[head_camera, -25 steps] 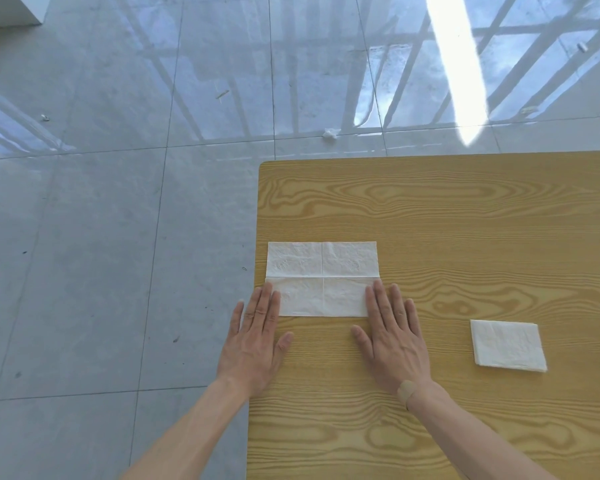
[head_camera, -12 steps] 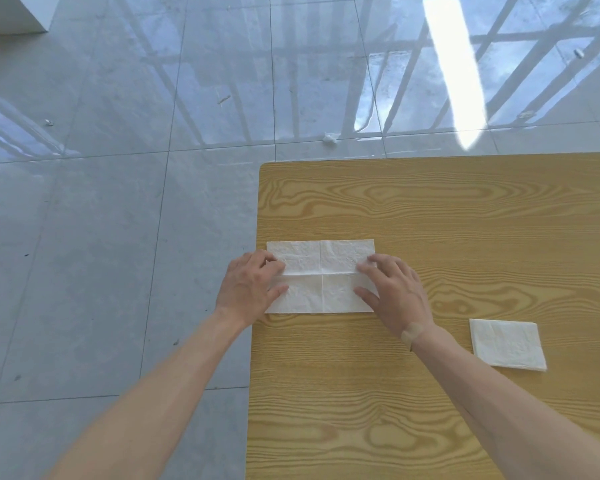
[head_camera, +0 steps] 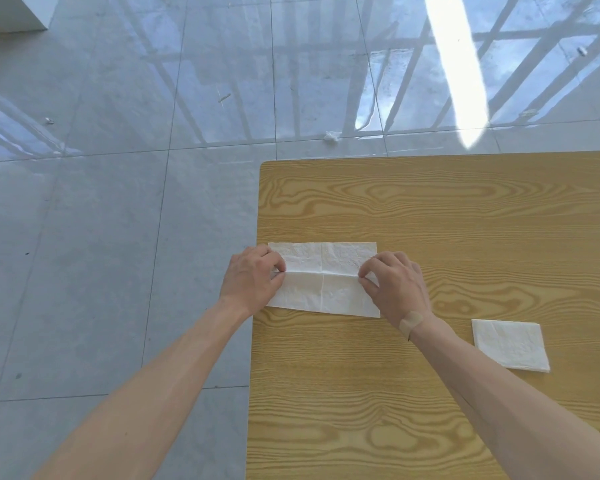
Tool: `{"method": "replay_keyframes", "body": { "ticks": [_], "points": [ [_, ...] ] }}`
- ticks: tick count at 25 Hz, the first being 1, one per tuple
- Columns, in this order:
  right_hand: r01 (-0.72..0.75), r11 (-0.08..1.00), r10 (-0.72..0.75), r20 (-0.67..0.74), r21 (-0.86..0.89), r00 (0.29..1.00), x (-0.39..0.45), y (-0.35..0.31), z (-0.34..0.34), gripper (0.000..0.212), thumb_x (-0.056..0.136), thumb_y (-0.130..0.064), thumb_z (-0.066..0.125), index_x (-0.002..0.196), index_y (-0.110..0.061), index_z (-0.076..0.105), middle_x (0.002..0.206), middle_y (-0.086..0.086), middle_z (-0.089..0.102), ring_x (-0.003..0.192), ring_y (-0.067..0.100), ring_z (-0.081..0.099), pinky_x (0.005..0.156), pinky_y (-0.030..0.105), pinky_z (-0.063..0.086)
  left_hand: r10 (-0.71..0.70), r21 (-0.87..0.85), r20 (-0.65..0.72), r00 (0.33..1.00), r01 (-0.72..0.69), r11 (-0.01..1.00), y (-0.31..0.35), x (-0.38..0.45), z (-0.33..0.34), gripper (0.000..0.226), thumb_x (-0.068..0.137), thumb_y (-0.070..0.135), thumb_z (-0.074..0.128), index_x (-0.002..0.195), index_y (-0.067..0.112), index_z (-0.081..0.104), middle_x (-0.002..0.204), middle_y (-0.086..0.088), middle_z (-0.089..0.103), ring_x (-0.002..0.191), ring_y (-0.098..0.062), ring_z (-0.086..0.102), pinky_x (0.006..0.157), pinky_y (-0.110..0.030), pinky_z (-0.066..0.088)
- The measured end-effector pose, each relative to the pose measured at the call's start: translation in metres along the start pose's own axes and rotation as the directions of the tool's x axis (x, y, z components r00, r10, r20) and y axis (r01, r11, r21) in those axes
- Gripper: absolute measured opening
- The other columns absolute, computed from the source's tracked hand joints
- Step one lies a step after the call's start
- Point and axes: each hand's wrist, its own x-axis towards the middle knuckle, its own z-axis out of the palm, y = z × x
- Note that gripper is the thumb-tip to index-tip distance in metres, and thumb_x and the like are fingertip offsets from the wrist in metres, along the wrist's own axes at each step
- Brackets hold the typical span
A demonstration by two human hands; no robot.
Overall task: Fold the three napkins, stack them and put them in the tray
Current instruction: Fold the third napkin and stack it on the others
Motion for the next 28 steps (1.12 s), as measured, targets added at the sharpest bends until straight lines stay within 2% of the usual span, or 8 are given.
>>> {"method": "replay_keyframes", "body": {
  "ticks": [5, 8, 12, 15, 19, 23, 26, 28],
  "points": [
    [0.038, 0.999, -0.038, 0.057, -0.009, 0.998, 0.000, -0.002, -0.004, 0.028, 0.089, -0.038, 0.065, 0.115, -0.027, 0.065, 0.115, -0.008, 0.062, 0.120, 0.020, 0.046, 0.099, 0.037, 0.036, 0.016, -0.036, -0.004, 1.000, -0.016, 0.999, 0.003, -0.001, -0.003, 0.003, 0.089, 0.020, 0.064, 0.087, 0.020, 0.066, 0.093, 0.006, 0.064, 0.091, -0.019, 0.056, 0.088, -0.039, 0.041],
    [0.038, 0.999, -0.037, 0.066, -0.018, 0.997, 0.000, -0.003, -0.005, 0.021, 0.090, -0.038, 0.064, 0.108, -0.029, 0.068, 0.114, -0.008, 0.061, 0.119, 0.019, 0.045, 0.096, 0.035, 0.035, 0.036, -0.059, -0.031, 0.999, -0.038, 0.998, 0.004, -0.002, -0.005, 0.003, 0.088, 0.019, 0.065, 0.086, 0.020, 0.065, 0.091, 0.007, 0.064, 0.087, -0.017, 0.056, 0.087, -0.039, 0.042],
    [0.033, 0.999, -0.033, 0.034, 0.008, 0.999, -0.001, -0.004, -0.007, 0.010, 0.090, -0.033, 0.066, 0.093, -0.024, 0.069, 0.102, -0.007, 0.066, 0.110, 0.021, 0.050, 0.091, 0.036, 0.038, 0.061, -0.079, -0.055, 0.997, -0.065, 0.995, 0.006, -0.003, -0.008, 0.002, 0.088, 0.019, 0.066, 0.087, 0.020, 0.066, 0.093, 0.008, 0.066, 0.091, -0.016, 0.057, 0.088, -0.039, 0.042],
    [0.036, 0.999, -0.036, 0.021, 0.032, 0.999, -0.003, -0.003, -0.012, 0.008, 0.091, -0.031, 0.064, 0.092, -0.023, 0.067, 0.095, -0.009, 0.068, 0.102, 0.019, 0.052, 0.089, 0.036, 0.039, 0.081, -0.082, -0.076, 0.994, -0.087, 0.993, 0.007, -0.002, -0.009, 0.001, 0.088, 0.018, 0.066, 0.088, 0.019, 0.067, 0.095, 0.007, 0.067, 0.092, -0.017, 0.059, 0.087, -0.039, 0.043],
    [0.109, 0.994, -0.105, -0.103, 0.032, 0.989, -0.007, 0.000, -0.022, 0.001, 0.089, -0.021, 0.067, 0.090, -0.021, 0.068, 0.086, -0.009, 0.069, 0.095, 0.021, 0.056, 0.082, 0.035, 0.039, 0.152, -0.032, -0.156, 0.976, -0.159, 0.987, 0.010, -0.006, -0.013, 0.005, 0.086, 0.014, 0.069, 0.088, 0.019, 0.067, 0.092, 0.006, 0.067, 0.089, -0.018, 0.060, 0.085, -0.038, 0.043],
    [0.225, 0.974, -0.227, -0.249, -0.034, 0.942, -0.019, 0.003, -0.031, 0.012, 0.085, -0.011, 0.073, 0.094, -0.019, 0.074, 0.086, -0.006, 0.069, 0.091, 0.025, 0.059, 0.079, 0.039, 0.044, 0.224, 0.032, -0.259, 0.940, -0.224, 0.974, 0.011, -0.021, -0.012, 0.009, 0.086, 0.012, 0.069, 0.088, 0.019, 0.065, 0.092, 0.007, 0.064, 0.085, -0.017, 0.058, 0.081, -0.034, 0.043],
    [0.285, 0.954, -0.301, -0.298, -0.096, 0.906, -0.041, 0.011, -0.022, 0.016, 0.083, -0.010, 0.074, 0.094, -0.022, 0.074, 0.090, -0.006, 0.068, 0.091, 0.024, 0.059, 0.078, 0.037, 0.043, 0.269, 0.057, -0.264, 0.926, -0.263, 0.963, 0.007, -0.043, -0.001, 0.008, 0.086, 0.013, 0.068, 0.088, 0.020, 0.064, 0.095, 0.007, 0.063, 0.085, -0.015, 0.056, 0.079, -0.031, 0.042],
    [0.286, 0.953, -0.303, -0.296, -0.099, 0.906, -0.059, 0.017, -0.011, 0.018, 0.081, -0.010, 0.077, 0.093, -0.023, 0.075, 0.091, -0.006, 0.068, 0.091, 0.024, 0.059, 0.077, 0.036, 0.042, 0.288, 0.072, -0.251, 0.924, -0.279, 0.958, 0.007, -0.061, 0.010, 0.010, 0.085, 0.012, 0.071, 0.086, 0.019, 0.065, 0.093, 0.007, 0.063, 0.085, -0.016, 0.056, 0.078, -0.031, 0.042]
  ]
}}
